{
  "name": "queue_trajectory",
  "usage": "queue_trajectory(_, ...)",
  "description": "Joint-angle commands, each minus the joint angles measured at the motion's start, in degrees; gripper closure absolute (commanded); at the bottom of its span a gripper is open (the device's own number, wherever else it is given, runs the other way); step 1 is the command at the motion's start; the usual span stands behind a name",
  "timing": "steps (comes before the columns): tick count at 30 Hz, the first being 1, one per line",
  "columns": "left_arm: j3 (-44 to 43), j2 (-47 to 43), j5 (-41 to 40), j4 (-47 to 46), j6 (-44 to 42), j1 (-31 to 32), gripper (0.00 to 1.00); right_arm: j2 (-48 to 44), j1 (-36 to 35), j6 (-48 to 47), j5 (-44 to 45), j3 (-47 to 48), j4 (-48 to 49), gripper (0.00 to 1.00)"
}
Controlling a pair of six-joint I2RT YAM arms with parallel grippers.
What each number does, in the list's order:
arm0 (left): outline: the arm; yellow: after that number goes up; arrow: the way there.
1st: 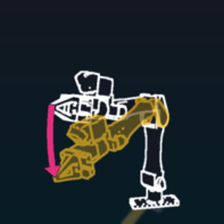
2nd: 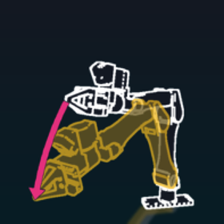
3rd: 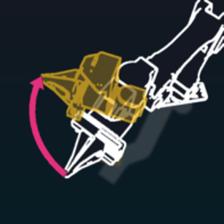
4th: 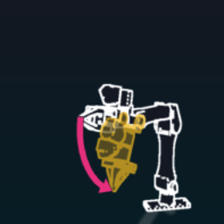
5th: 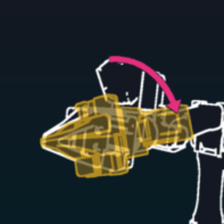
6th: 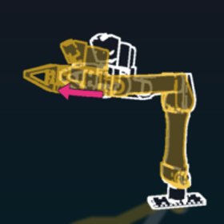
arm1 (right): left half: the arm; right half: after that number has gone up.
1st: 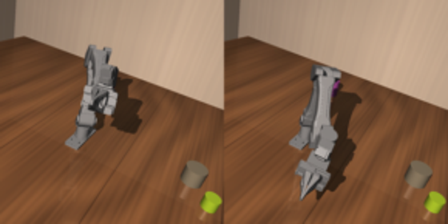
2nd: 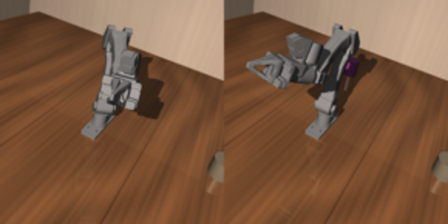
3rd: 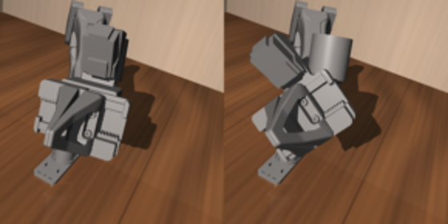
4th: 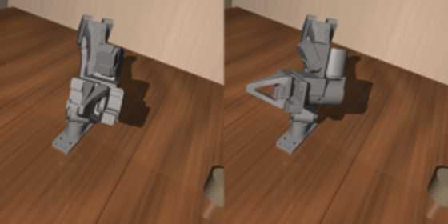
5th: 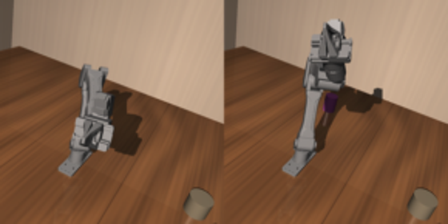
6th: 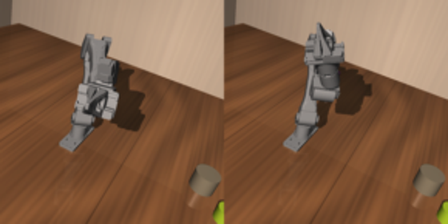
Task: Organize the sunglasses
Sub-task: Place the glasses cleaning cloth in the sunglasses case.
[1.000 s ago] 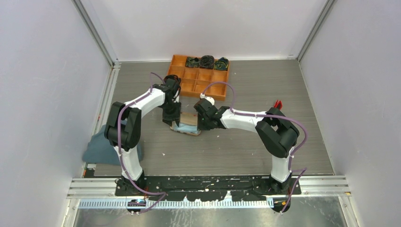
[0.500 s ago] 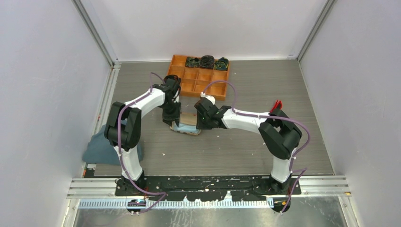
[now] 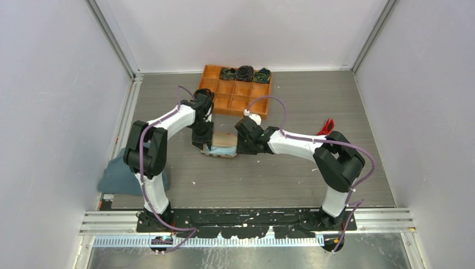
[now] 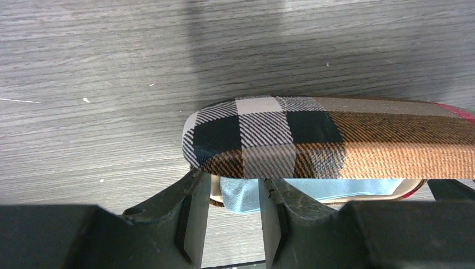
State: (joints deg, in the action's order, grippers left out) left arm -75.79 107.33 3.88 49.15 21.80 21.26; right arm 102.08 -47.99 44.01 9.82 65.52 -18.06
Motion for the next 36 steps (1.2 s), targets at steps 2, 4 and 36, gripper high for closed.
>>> queue_trajectory(2,0.77,-1.45,-1.24,1.04,-1.06,-0.34,0.62,-2.12,1.0,4.36,-3.11,-3.09,5.75,0.58)
queue_trajectory(4,0.88,-2.15,-1.03,0.99,-0.9,-0.34,0.62,-3.13,1.16,4.99,-3.77,-3.78,6.69,0.58)
queue_trajectory(36,-2.9,-25.55,4.51,-2.59,3.97,9.28,0.57,-32.05,38.17,-3.68,3.3,-11.99,-11.65,0.4)
